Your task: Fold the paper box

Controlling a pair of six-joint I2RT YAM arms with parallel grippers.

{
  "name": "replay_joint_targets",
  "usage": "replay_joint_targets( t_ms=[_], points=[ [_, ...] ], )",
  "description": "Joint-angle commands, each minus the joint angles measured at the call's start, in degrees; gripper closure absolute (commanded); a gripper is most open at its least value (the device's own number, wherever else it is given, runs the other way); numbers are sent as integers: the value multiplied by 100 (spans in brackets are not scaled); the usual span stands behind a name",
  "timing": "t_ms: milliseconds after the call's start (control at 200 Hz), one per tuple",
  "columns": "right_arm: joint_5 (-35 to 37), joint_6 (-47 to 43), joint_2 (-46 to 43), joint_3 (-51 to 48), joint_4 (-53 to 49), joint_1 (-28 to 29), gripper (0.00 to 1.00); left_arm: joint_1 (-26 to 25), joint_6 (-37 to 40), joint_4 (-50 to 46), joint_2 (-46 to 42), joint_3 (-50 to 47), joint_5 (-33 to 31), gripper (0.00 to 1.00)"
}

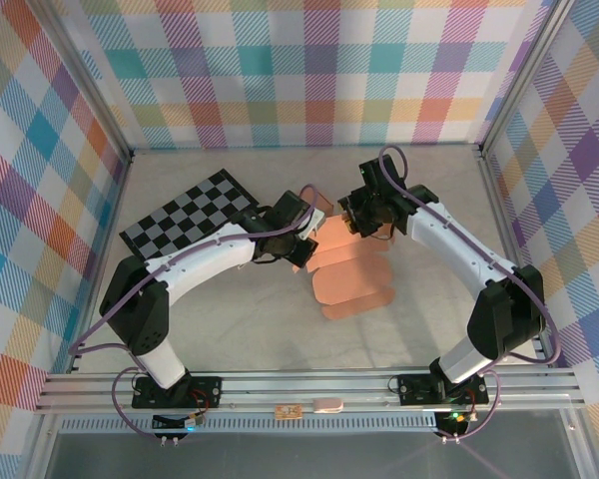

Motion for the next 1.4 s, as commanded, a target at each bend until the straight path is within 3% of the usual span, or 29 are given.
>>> replay_joint_targets(
  t_ms=[0, 285, 700, 1180, 1395],
  points=[
    [245, 74, -288, 88, 108, 92, 61, 36, -187, -171, 61, 232, 107, 100],
    [1003, 264, -828, -224, 328, 299, 47, 32, -551, -341, 82, 331, -234, 100],
    [814, 600, -408, -285, 661, 475, 47, -30, -575, -421, 144, 411, -325, 100],
    [639, 728, -79, -454, 899, 467, 69, -43, -584, -399, 74, 322, -350, 100],
    [646, 746, -72, -533, 879, 467, 72, -43, -560, -414, 56, 316, -378, 100]
  ],
)
